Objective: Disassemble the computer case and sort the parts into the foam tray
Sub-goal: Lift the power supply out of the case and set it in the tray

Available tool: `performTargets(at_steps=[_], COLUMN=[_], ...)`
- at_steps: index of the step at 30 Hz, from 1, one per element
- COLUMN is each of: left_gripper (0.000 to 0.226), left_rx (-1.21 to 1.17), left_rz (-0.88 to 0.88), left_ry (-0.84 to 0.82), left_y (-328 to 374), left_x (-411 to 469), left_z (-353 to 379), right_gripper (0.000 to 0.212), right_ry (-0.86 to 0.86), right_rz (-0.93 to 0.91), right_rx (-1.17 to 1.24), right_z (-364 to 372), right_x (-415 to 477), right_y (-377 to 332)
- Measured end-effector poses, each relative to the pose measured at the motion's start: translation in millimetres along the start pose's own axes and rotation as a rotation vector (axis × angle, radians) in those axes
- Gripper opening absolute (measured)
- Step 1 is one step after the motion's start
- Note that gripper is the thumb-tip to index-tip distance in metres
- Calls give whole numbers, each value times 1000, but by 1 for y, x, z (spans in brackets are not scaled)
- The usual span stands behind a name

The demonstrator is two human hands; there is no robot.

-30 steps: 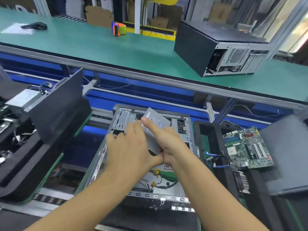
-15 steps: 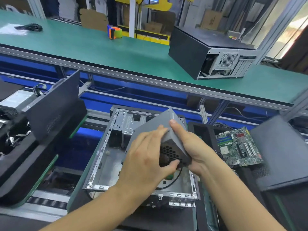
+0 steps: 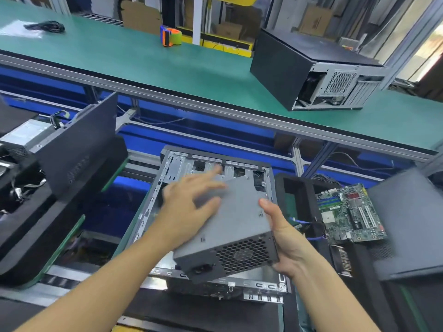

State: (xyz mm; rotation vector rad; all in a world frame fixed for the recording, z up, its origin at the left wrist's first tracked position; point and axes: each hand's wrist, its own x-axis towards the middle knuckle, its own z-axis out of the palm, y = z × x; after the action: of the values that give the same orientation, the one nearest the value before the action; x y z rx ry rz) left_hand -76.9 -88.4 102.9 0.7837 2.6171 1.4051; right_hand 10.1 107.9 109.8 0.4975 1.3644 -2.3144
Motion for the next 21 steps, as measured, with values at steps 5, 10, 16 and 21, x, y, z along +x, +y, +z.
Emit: performTargets(at_steps=[5, 10, 16, 21], left_gripper=[37, 43, 25, 44], left_rx=[-772, -989, -870, -895], left_rz=[-819, -704, -417, -378], left_ry=[47, 44, -2, -12], left_y=[-5, 18, 68, 65], left_x=[6, 15, 38, 59], left_z=[-12, -28, -32, -26], right_gripper=[72, 59, 28, 29], right_ry=[-105, -128, 78, 238], right_rz=[-21, -86, -190, -301], right_rx=[30, -26, -181, -60], right_z=[6, 3, -6, -29], right_x=[9, 12, 1, -25], right_y=[0, -31, -73, -90])
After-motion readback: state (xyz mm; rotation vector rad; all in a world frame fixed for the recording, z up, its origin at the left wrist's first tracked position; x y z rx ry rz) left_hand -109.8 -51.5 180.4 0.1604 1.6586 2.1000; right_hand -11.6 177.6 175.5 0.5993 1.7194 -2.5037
